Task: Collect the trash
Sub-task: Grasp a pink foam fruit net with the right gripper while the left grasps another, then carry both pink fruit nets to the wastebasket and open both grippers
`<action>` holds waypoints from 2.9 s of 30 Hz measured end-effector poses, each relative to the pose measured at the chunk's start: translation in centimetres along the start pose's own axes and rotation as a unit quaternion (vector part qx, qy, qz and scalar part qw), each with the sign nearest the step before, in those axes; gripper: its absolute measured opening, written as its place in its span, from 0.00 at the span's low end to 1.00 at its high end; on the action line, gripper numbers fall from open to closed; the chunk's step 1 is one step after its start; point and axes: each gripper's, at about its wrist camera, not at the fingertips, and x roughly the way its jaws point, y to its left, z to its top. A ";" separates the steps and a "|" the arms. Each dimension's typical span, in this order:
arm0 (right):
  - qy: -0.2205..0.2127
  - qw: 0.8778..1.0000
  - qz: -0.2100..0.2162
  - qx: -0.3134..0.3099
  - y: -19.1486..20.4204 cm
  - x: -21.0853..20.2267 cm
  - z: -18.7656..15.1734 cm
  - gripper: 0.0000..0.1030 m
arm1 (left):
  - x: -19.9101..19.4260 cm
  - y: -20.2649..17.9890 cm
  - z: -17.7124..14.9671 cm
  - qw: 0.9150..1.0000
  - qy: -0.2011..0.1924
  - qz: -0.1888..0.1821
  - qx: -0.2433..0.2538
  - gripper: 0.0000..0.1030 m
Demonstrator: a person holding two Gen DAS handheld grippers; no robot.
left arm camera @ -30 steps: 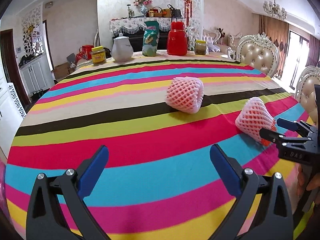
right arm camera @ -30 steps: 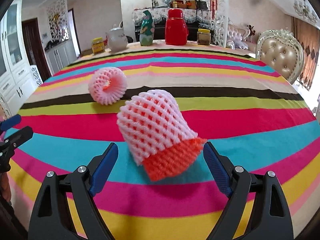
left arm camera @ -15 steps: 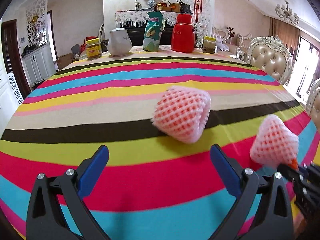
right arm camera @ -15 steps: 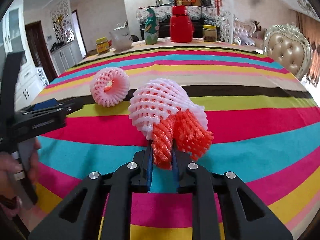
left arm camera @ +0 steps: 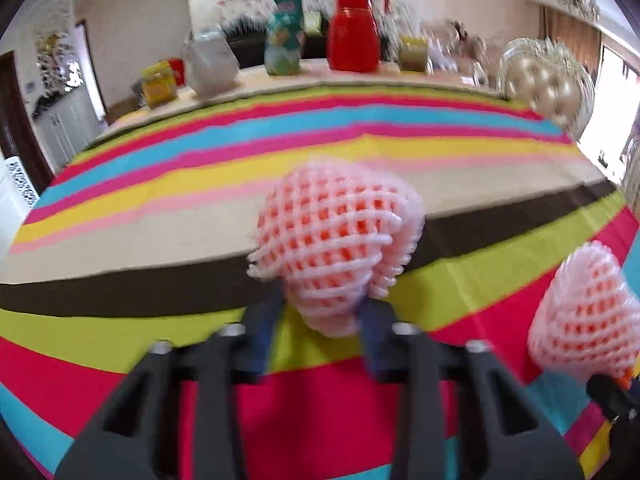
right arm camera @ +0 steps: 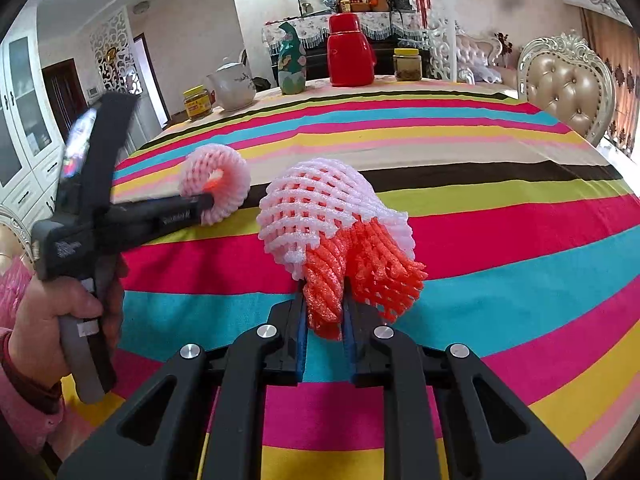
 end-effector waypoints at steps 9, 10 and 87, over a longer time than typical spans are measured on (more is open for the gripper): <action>-0.007 1.000 0.000 -0.005 0.3 -0.3 -0.1 0.16 | -3.5 0.0 -2.2 0.998 -0.050 0.022 0.029 0.18; -0.009 1.000 0.000 -0.006 0.4 -0.4 -0.2 0.16 | -3.9 0.1 -2.5 0.998 -0.052 0.022 0.028 0.18; -0.003 0.933 0.266 -0.243 40.1 -4.6 -4.0 0.16 | -33.4 37.0 -26.6 0.958 -0.122 0.194 -0.173 0.20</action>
